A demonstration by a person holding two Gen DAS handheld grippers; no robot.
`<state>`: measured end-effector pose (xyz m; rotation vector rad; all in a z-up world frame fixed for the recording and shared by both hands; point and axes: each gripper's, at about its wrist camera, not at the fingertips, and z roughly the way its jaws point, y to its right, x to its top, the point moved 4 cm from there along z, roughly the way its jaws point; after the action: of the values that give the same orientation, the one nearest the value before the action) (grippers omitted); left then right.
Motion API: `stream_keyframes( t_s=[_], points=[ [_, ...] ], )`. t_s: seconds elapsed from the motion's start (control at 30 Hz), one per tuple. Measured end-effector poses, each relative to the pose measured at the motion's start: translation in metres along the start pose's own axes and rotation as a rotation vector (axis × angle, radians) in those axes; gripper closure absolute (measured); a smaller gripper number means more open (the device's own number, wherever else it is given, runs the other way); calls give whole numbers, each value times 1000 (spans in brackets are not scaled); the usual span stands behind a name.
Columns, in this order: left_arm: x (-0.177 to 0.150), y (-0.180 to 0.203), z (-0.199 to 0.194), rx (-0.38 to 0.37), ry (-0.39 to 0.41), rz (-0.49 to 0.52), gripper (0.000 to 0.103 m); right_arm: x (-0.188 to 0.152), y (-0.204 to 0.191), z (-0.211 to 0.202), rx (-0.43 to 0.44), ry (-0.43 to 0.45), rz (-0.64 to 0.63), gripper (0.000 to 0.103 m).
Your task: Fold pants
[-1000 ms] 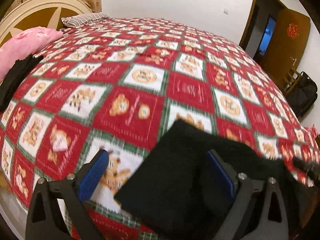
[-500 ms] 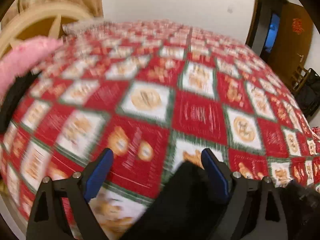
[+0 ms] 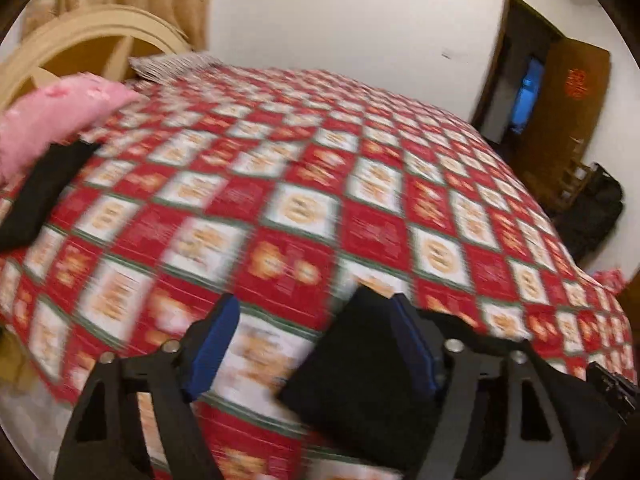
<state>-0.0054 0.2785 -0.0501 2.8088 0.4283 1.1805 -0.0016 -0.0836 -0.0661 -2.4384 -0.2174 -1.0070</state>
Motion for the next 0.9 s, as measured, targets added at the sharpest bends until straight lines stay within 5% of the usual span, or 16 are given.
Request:
stream_keyframes(
  t_s=[0.2,0.33,0.43,0.5,0.63,0.9],
  points=[
    [-16,107,13,-222,-38,148,26,-17,112,-132,-306,264,303,96],
    [-27,179,14,-362,-86,242,26,-63,199,-248,-601,427,529,39],
    [-44,226,6,-442,-109,327,26,-113,254,-317,-838,468,675,39],
    [-56,251,0,-483,-125,379,25,-139,278,-336,-910,436,749,39],
    [-83,288,-9,-529,-164,473,25,-176,303,-339,-951,381,822,39],
    [-98,294,-11,-514,-200,497,25,-174,301,-292,-944,261,755,39]
  ],
)
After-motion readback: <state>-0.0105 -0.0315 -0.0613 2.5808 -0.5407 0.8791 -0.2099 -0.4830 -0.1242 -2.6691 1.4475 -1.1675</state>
